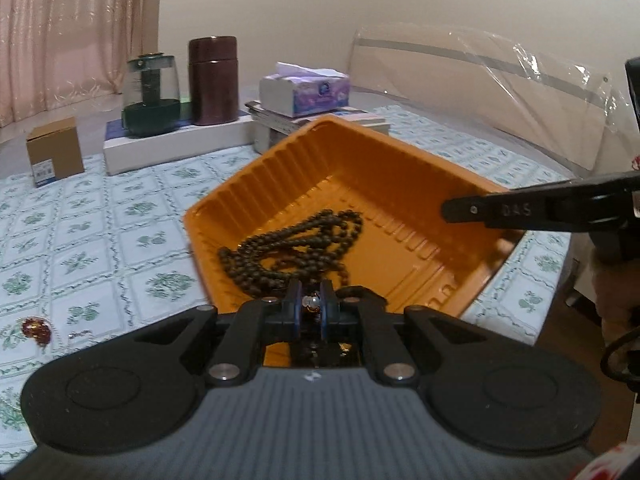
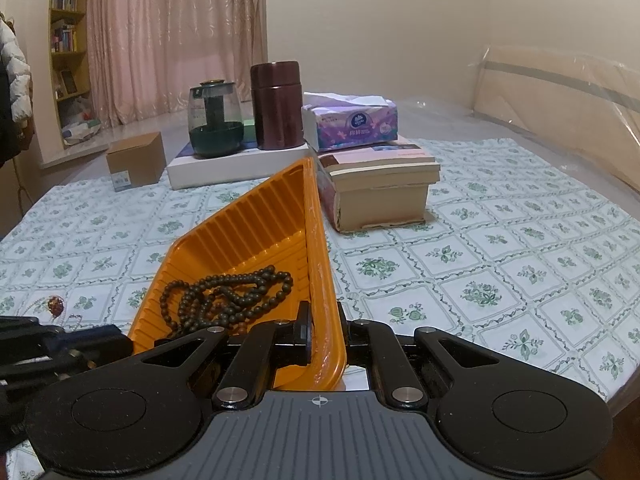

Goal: Organize jewelry

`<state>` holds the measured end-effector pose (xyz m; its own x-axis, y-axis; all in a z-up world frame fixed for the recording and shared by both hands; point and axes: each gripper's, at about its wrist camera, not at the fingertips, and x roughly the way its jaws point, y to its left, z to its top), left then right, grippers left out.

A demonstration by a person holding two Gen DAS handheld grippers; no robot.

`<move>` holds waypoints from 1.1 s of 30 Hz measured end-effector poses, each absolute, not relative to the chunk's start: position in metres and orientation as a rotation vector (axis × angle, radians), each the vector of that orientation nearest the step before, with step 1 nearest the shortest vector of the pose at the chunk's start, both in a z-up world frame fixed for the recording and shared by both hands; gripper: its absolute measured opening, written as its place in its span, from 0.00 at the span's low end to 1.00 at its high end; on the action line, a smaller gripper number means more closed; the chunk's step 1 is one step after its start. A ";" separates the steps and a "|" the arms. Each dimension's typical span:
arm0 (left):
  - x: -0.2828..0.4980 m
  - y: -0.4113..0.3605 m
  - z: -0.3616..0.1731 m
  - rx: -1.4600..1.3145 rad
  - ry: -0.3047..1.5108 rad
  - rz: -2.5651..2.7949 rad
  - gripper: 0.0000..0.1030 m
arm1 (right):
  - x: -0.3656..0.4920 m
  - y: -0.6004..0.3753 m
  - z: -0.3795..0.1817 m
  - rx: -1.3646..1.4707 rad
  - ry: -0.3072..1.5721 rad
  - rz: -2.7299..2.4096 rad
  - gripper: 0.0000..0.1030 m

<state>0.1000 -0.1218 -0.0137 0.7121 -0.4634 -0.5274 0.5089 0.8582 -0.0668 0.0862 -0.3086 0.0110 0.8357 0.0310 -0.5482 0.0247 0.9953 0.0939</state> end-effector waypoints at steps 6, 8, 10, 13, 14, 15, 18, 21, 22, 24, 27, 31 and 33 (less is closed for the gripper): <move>0.102 -0.129 -0.018 0.093 0.581 -0.553 0.08 | 0.087 -0.310 0.010 0.106 0.582 0.005 0.08; 0.101 -0.130 -0.018 0.093 0.582 -0.556 0.20 | 0.086 -0.310 0.010 0.107 0.582 0.006 0.08; 0.099 -0.129 -0.018 0.100 0.575 -0.553 0.20 | 0.086 -0.310 0.010 0.108 0.582 0.006 0.08; 0.096 -0.119 -0.017 0.097 0.571 -0.526 0.20 | 0.086 -0.310 0.010 0.111 0.583 0.005 0.08; 0.095 -0.113 -0.016 0.092 0.570 -0.510 0.20 | 0.086 -0.310 0.010 0.110 0.582 0.005 0.08; 0.095 -0.106 -0.016 0.087 0.569 -0.490 0.20 | 0.086 -0.311 0.010 0.110 0.582 0.005 0.08; 0.097 -0.084 -0.016 0.079 0.575 -0.422 0.20 | 0.086 -0.311 0.010 0.110 0.583 0.005 0.08; 0.102 -0.055 -0.018 0.071 0.585 -0.342 0.20 | 0.086 -0.311 0.010 0.109 0.583 0.005 0.08; 0.103 -0.045 -0.018 0.072 0.588 -0.314 0.20 | 0.086 -0.311 0.010 0.108 0.583 0.005 0.08; 0.105 -0.027 -0.020 0.068 0.592 -0.264 0.20 | 0.086 -0.311 0.010 0.108 0.583 0.004 0.08; 0.112 0.000 -0.025 0.057 0.604 -0.189 0.20 | 0.086 -0.310 0.010 0.105 0.583 0.003 0.08; 0.122 0.027 -0.031 0.059 0.613 -0.104 0.21 | 0.086 -0.310 0.010 0.101 0.582 0.003 0.08; 0.130 0.038 -0.034 0.052 0.618 -0.070 0.21 | 0.086 -0.310 0.010 0.099 0.584 0.001 0.08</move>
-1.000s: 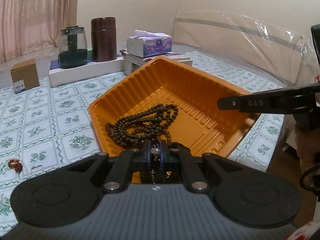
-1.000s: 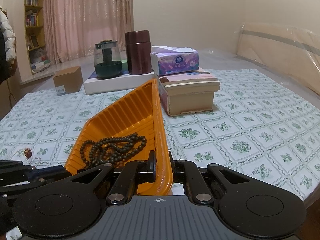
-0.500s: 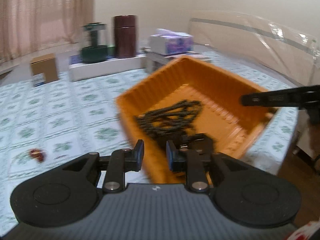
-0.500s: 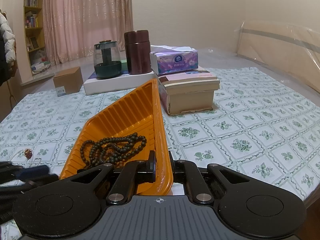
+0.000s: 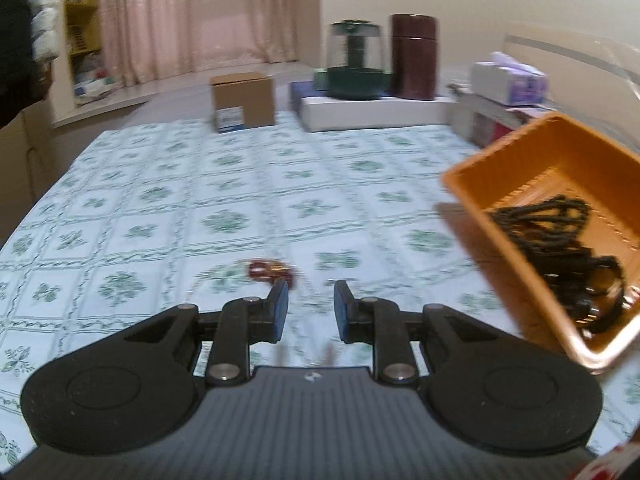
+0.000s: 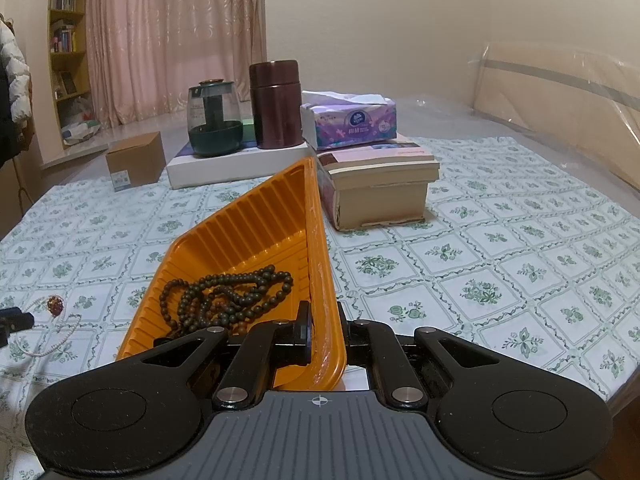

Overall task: Organize jewelry
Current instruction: 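Grasp the red bead bracelet with the left gripper and lift it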

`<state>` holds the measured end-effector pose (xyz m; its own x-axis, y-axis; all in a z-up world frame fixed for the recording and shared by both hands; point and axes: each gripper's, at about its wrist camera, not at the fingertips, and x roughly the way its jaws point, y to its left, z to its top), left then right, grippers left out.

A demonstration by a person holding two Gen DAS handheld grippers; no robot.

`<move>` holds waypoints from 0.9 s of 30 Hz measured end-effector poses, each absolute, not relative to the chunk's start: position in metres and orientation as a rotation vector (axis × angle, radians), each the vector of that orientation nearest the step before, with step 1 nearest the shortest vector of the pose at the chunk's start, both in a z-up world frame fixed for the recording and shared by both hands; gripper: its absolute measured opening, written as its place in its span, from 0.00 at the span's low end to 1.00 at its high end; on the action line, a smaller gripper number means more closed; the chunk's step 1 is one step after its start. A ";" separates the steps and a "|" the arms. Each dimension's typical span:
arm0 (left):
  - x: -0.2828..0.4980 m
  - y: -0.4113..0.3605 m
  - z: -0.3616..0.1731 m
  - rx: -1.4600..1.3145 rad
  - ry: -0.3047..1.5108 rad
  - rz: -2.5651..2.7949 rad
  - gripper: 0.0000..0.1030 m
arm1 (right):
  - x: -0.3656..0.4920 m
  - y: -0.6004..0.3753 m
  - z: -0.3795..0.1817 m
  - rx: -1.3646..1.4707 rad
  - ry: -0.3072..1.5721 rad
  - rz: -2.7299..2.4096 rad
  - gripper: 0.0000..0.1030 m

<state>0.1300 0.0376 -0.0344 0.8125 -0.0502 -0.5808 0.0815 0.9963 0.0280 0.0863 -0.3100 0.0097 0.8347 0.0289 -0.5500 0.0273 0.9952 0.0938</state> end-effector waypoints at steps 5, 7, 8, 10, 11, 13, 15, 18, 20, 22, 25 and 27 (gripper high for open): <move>0.149 0.049 -0.045 0.044 0.638 -0.035 0.21 | 0.087 -0.309 0.009 0.095 0.585 -0.002 0.08; 0.157 0.050 -0.050 0.038 0.646 -0.027 0.21 | 0.088 -0.309 0.009 0.093 0.586 -0.003 0.08; 0.161 0.050 -0.052 0.031 0.648 -0.024 0.21 | 0.088 -0.309 0.009 0.091 0.587 -0.004 0.08; 0.170 0.051 -0.056 0.012 0.661 -0.021 0.21 | 0.088 -0.309 0.009 0.091 0.589 -0.006 0.08; 0.174 0.050 -0.059 0.007 0.666 -0.022 0.21 | 0.088 -0.309 0.009 0.090 0.590 -0.007 0.08; 0.180 0.050 -0.062 -0.004 0.676 -0.021 0.21 | 0.088 -0.308 0.009 0.089 0.591 -0.009 0.07; 0.186 0.051 -0.066 -0.009 0.692 -0.020 0.21 | 0.088 -0.308 0.008 0.085 0.593 -0.010 0.07; 0.190 0.052 -0.069 -0.015 0.705 -0.021 0.20 | 0.089 -0.308 0.008 0.084 0.596 -0.012 0.07; 0.189 0.053 -0.070 -0.013 0.702 -0.024 0.07 | 0.089 -0.308 0.007 0.083 0.597 -0.014 0.07; 0.187 0.055 -0.070 -0.007 0.696 -0.024 0.04 | 0.089 -0.308 0.007 0.082 0.597 -0.015 0.07; 0.181 0.059 -0.067 -0.009 0.686 -0.026 0.04 | 0.089 -0.308 0.008 0.081 0.596 -0.014 0.07; 0.176 0.063 -0.063 -0.005 0.678 -0.026 0.04 | 0.090 -0.308 0.008 0.080 0.595 -0.013 0.07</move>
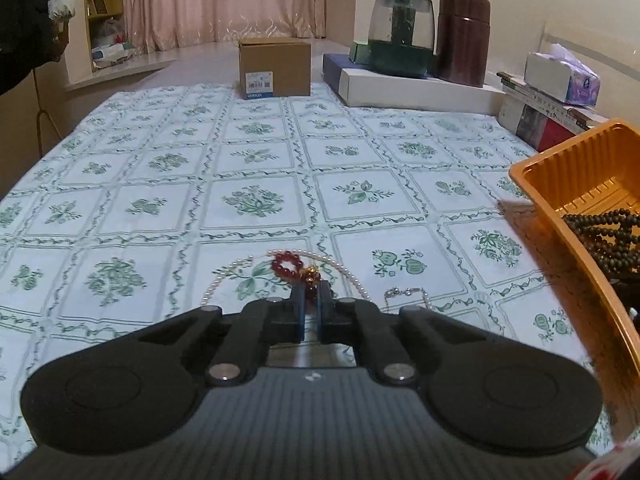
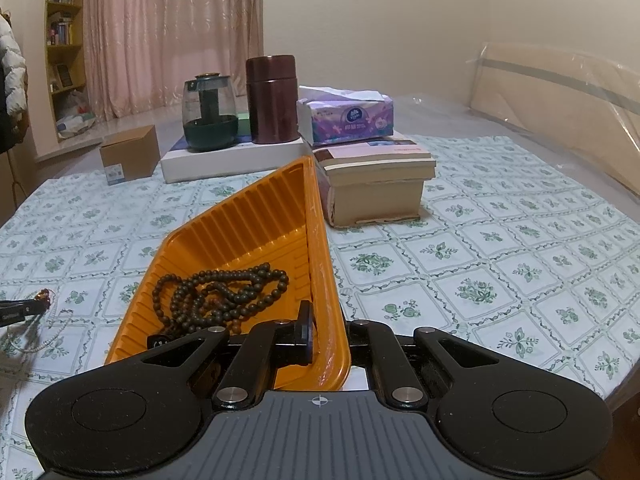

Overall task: Organize jewelry
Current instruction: 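Grasp the red bead bracelet with the left gripper and lift it, then lower the red bracelet into the orange tray and open the left gripper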

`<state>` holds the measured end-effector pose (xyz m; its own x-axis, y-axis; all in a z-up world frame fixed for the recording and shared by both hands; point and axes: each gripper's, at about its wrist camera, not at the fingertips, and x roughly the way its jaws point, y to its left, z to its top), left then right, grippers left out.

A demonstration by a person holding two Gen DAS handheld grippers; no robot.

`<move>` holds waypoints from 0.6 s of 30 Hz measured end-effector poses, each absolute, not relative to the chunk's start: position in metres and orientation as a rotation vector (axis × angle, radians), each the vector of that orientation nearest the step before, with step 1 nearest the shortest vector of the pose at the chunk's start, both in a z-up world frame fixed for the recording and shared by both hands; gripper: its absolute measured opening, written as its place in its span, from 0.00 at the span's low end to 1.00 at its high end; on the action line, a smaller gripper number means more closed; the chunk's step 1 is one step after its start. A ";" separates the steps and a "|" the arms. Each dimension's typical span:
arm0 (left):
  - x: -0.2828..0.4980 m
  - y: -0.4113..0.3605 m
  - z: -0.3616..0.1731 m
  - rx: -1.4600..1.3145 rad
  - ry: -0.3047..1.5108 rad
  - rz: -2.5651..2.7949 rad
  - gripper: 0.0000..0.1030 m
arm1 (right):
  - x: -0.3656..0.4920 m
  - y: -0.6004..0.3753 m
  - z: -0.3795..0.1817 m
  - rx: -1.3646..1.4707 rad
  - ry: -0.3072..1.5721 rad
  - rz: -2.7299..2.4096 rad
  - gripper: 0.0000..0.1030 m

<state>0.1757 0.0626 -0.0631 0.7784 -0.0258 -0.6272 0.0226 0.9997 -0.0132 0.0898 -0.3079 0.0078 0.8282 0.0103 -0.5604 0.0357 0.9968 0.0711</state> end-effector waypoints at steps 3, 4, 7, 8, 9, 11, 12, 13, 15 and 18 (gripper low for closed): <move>0.168 0.068 -0.056 0.000 0.671 -0.031 0.04 | 0.089 -0.307 0.008 0.079 0.592 -0.011 0.07; 0.166 0.070 -0.053 -0.001 0.665 -0.031 0.04 | 0.089 -0.307 0.009 0.078 0.591 -0.011 0.07; 0.159 0.074 -0.042 0.004 0.652 -0.032 0.04 | 0.088 -0.306 0.009 0.076 0.588 -0.009 0.07; 0.157 0.076 -0.038 0.003 0.647 -0.034 0.04 | 0.088 -0.306 0.009 0.076 0.587 -0.009 0.07; 0.156 0.077 -0.033 0.003 0.642 -0.037 0.04 | 0.087 -0.305 0.010 0.074 0.586 -0.009 0.07; 0.153 0.078 -0.024 0.004 0.629 -0.048 0.04 | 0.087 -0.304 0.010 0.072 0.585 -0.009 0.07; 0.152 0.078 -0.020 0.005 0.624 -0.054 0.04 | 0.087 -0.304 0.010 0.072 0.585 -0.009 0.07; 0.151 0.078 -0.015 0.009 0.618 -0.061 0.04 | 0.087 -0.304 0.010 0.072 0.585 -0.009 0.08; 0.149 0.076 -0.005 0.019 0.604 -0.074 0.04 | 0.087 -0.304 0.010 0.072 0.585 -0.009 0.08; 0.146 0.072 0.010 0.018 0.586 -0.100 0.04 | 0.087 -0.304 0.010 0.073 0.585 -0.009 0.08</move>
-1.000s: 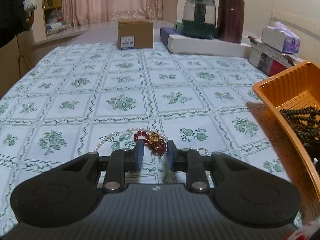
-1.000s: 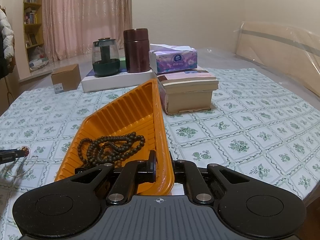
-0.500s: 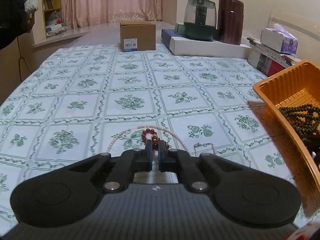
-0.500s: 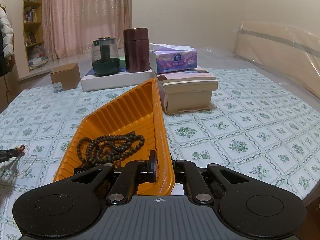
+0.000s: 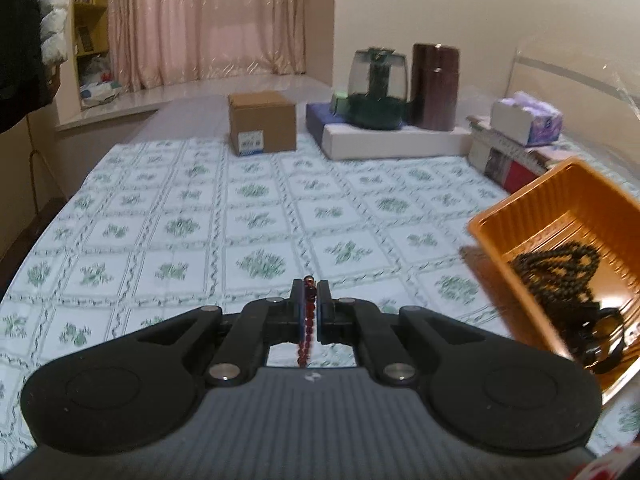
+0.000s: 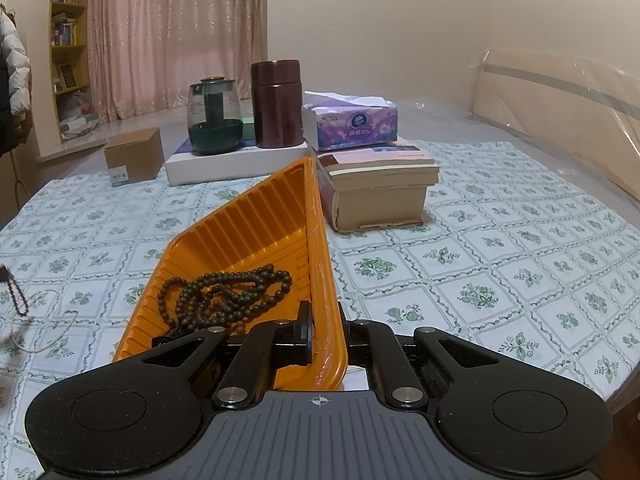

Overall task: Organize jewelry
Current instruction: 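Lower the red bracelet into the orange tray and open the left gripper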

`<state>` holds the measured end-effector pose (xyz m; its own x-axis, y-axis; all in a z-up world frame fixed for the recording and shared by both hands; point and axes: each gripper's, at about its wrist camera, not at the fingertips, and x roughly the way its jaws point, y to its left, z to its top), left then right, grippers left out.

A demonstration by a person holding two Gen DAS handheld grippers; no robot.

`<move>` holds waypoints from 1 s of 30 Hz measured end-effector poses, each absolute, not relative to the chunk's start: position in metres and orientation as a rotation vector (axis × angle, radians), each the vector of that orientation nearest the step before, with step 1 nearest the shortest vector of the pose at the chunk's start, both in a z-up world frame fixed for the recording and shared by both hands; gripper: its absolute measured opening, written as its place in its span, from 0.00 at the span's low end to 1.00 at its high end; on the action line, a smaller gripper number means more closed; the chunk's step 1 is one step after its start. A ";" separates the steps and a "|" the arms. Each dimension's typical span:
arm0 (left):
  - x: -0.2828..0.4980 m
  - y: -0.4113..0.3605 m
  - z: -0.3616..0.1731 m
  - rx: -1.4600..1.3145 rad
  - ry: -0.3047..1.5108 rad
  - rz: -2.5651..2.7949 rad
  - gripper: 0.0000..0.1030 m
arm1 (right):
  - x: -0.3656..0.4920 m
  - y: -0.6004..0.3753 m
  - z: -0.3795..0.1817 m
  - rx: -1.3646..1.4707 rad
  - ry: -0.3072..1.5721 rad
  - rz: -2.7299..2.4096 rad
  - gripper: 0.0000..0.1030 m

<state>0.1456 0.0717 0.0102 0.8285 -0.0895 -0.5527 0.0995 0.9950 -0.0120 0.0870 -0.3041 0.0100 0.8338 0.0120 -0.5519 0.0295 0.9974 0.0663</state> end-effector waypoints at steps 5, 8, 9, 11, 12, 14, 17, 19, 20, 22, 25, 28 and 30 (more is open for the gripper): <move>0.141 0.059 0.030 0.017 0.567 -0.153 0.04 | 0.087 -0.304 0.010 0.074 0.584 -0.008 0.08; 0.138 0.047 0.038 0.011 0.559 -0.195 0.04 | 0.086 -0.303 0.012 0.077 0.583 -0.006 0.08; 0.137 0.041 0.040 0.011 0.556 -0.212 0.04 | 0.086 -0.302 0.012 0.077 0.582 -0.006 0.08; 0.134 0.029 0.045 0.011 0.551 -0.248 0.04 | 0.085 -0.302 0.013 0.078 0.581 -0.005 0.08; 0.133 0.022 0.046 0.009 0.549 -0.268 0.04 | 0.085 -0.302 0.013 0.080 0.580 -0.004 0.08; 0.131 0.006 0.049 0.006 0.549 -0.309 0.04 | 0.085 -0.302 0.013 0.081 0.580 -0.004 0.08; 0.126 -0.018 0.051 0.006 0.548 -0.376 0.04 | 0.085 -0.303 0.013 0.084 0.580 -0.003 0.08; 0.124 -0.036 0.051 0.005 0.551 -0.423 0.04 | 0.085 -0.303 0.012 0.085 0.580 -0.002 0.08; 0.122 -0.045 0.051 0.008 0.552 -0.446 0.04 | 0.085 -0.303 0.012 0.085 0.580 -0.002 0.08; 0.120 -0.062 0.049 0.013 0.556 -0.491 0.04 | 0.085 -0.303 0.012 0.086 0.581 -0.003 0.08; 0.116 -0.085 0.047 0.026 0.561 -0.552 0.04 | 0.085 -0.303 0.012 0.086 0.581 -0.002 0.08; 0.112 -0.102 0.044 0.038 0.568 -0.597 0.04 | 0.084 -0.303 0.012 0.089 0.581 -0.002 0.08; 0.110 -0.111 0.041 0.052 0.574 -0.617 0.04 | 0.085 -0.304 0.011 0.092 0.581 -0.003 0.08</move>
<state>0.1103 -0.1108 0.0407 0.6656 -0.5323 -0.5231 0.5604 0.8194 -0.1208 0.0850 -0.3038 0.0112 0.8359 0.0236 -0.5483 0.0284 0.9959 0.0860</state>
